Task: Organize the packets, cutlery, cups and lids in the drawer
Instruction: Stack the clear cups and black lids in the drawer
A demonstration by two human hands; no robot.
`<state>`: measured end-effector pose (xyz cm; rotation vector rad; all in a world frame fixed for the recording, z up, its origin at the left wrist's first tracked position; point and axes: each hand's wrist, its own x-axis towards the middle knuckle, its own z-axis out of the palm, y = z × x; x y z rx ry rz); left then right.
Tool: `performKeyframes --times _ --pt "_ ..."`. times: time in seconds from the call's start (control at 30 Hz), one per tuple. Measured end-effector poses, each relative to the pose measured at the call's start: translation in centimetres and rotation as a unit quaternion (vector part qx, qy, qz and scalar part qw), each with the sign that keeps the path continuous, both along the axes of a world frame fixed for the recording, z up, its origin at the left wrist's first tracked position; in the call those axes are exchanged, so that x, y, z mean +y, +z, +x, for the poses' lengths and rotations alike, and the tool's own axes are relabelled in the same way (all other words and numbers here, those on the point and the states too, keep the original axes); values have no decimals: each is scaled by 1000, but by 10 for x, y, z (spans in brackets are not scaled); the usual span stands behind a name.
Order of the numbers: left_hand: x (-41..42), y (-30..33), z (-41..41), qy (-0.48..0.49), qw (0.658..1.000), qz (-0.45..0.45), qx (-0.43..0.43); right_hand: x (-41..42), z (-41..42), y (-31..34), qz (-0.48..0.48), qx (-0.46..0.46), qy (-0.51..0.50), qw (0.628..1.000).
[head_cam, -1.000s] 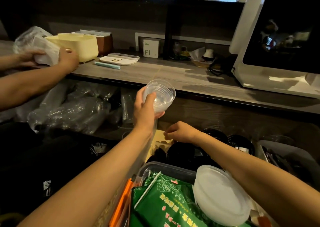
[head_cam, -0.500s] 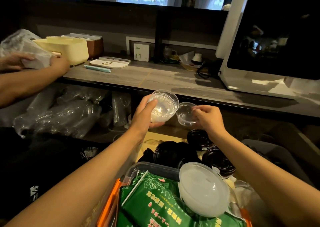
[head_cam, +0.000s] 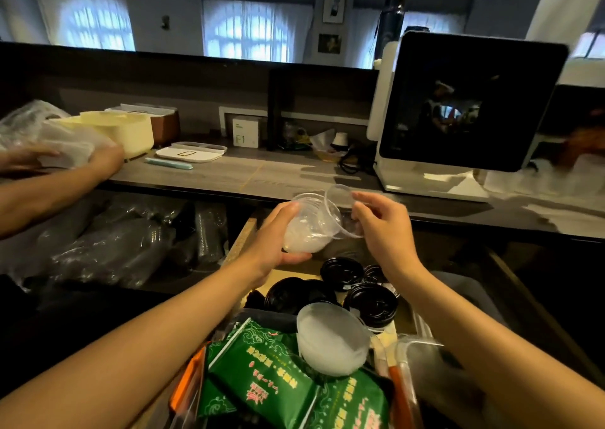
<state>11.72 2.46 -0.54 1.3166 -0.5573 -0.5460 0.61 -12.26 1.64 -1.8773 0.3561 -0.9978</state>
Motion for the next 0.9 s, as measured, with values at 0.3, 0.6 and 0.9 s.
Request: performKeyframes --times 0.3,0.6,0.9 --pt "-8 14 -74 -45 998 36 -30 1 -63 10 -16 23 15 1000" --pt "-44 19 -128 -85 994 57 -42 -30 -108 -5 -28 41 -42 998" --pt "-69 -3 -138 -130 988 75 -34 -50 -129 -29 -99 40 -98 989"
